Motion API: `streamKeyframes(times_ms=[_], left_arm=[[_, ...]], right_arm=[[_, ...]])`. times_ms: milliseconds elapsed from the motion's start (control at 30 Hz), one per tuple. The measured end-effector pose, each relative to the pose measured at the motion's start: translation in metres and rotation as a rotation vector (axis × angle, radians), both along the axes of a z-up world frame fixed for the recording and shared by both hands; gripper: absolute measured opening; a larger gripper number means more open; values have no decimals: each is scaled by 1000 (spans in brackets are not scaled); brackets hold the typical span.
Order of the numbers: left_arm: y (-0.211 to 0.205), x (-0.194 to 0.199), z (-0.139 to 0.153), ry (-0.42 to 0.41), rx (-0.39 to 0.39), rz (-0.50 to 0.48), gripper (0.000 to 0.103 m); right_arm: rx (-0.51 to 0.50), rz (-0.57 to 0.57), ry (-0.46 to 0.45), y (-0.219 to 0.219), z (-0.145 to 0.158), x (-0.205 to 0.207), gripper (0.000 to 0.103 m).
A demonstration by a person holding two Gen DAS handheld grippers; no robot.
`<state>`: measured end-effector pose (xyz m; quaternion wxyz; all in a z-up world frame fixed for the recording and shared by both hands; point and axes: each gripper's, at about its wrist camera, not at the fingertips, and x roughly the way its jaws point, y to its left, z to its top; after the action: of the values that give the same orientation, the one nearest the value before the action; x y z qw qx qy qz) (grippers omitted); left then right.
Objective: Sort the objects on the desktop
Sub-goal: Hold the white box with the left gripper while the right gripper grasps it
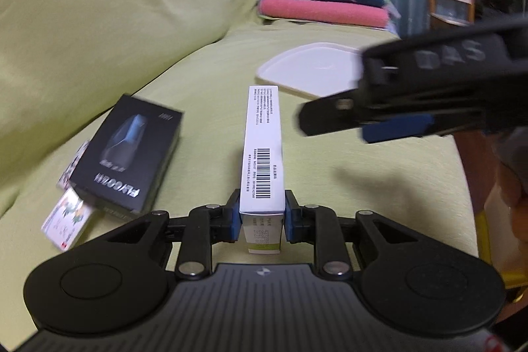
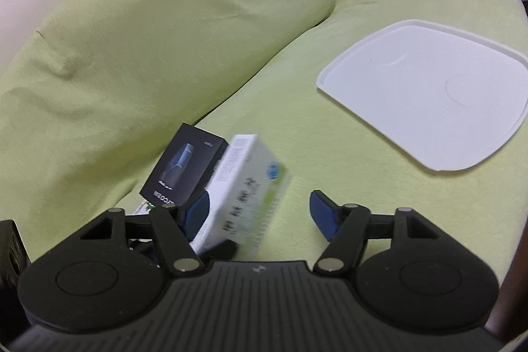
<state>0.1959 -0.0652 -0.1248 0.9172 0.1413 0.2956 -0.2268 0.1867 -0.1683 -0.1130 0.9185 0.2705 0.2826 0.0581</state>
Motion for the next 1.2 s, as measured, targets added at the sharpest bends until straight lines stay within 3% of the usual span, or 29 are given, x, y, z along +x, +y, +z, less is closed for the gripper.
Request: streamKeyframes(times_ms=[167,400,567,800,1000,1200], left_arm=[[-15,-8,-1,-35,41,-60,28],[-42,-25,-5,-117,156,-171,28],[-55,-35,-8,-147,202,-229,28],[-43,-36,-7,-80,92,-261,43],[-43,-33,-17,-45,139,-267,46],[-43,-28,-23,-18,162,-254,47]], right_arm=[[36,6,12,0,-2,1,59],[117,-30,80,-16,-12,5,58],[129,-65,127,-25,-19,8,47],[126,-84,158,-29,-26,8,39],[101,-103,185,-32,-28,8,29],[107,-98,196,-33,-32,10,28]])
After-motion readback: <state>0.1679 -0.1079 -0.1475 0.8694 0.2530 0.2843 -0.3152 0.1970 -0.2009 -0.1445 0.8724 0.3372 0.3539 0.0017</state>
